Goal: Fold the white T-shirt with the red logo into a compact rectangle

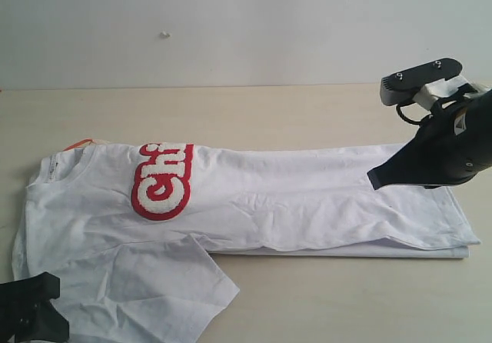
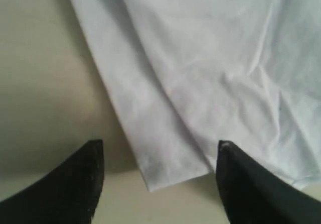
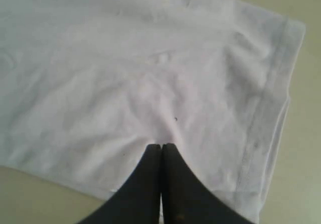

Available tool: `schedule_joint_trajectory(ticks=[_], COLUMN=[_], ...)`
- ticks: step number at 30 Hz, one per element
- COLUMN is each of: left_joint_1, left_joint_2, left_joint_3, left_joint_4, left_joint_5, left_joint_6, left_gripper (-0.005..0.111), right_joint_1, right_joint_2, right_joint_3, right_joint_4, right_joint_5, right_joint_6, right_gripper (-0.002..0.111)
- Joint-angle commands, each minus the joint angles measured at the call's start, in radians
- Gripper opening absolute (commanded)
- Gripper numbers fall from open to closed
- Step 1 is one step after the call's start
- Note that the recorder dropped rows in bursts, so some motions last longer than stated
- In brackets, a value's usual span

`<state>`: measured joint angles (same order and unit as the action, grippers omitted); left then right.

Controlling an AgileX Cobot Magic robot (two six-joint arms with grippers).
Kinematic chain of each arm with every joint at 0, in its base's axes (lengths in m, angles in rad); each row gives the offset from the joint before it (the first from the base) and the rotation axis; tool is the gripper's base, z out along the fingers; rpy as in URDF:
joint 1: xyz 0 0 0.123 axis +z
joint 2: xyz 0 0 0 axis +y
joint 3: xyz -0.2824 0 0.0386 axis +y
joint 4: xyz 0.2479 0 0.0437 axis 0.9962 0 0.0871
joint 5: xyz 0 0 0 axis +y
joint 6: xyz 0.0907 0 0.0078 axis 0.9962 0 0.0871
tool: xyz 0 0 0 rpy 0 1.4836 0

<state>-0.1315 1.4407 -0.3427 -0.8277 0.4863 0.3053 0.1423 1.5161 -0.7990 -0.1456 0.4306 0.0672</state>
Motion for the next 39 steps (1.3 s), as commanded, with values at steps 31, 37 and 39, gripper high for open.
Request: schedule_joint_trajectory(ticks=[31,37,39], left_joint_1=[0.003,0.005,0.005], left_joint_2=[0.107,0.107,0.112], left_joint_3=[-0.113,-0.162,-0.187], left_joint_4=[-0.620,-0.770,-0.812], left_joint_5=[0.338,0.281,0.254], left_joint_6=[0.554,0.554,0.554], left_gripper=[0.001,0.001,0.001], right_joint_1=[-0.003,-0.003,-0.003], right_joint_2=[-0.005,-0.005,-0.005], right_joint_3=[0.004,0.004,0.004], right_joint_4=[0.012,0.014,0.014], right_joint_5=[-0.013,-0.011,-0.009], right_joint_6=[-0.019,-0.019,-0.019], right_gripper=[0.000,0.000,0.000])
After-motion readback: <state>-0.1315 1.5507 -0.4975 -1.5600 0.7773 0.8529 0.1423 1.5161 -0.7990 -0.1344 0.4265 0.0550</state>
